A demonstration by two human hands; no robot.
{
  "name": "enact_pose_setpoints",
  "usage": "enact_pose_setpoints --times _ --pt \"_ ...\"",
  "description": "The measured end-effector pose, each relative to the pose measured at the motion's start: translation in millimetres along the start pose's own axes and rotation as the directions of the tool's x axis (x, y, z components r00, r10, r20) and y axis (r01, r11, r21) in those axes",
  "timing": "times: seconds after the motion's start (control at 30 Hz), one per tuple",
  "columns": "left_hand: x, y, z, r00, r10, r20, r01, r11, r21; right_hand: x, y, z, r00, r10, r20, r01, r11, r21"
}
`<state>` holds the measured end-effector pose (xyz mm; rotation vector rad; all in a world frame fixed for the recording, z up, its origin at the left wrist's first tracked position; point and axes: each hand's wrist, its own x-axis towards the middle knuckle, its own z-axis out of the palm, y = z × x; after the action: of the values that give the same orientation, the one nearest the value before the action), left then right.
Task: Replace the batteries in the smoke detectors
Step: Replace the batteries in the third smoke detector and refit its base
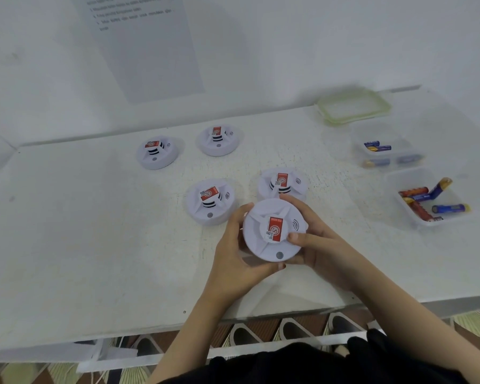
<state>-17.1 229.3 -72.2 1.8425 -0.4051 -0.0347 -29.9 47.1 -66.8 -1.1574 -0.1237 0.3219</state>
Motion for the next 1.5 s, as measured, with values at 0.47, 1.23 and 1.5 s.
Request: enact_pose_setpoints --times 0.47,1.23,1.5 --pt "-2.9 -0.4 -0.9 1.0 0.017 0.006 -0.017 1.0 -0.002 -4.2 2.4 2.4 1.0 -0.015 -0.011 0.016 1.0 0.005" --pt "-3.0 0.2 -1.4 1.0 0.007 0.006 -0.007 1.0 0.007 -2.4 1.6 2.1 1.0 0.016 -0.006 -0.015 0.999 0.031" --pt "-2.5 -1.6 -1.3 1.0 -0.009 0.014 0.009 1.0 0.019 -3.1 0.6 2.5 1.0 0.012 -0.006 -0.012 0.999 0.029"
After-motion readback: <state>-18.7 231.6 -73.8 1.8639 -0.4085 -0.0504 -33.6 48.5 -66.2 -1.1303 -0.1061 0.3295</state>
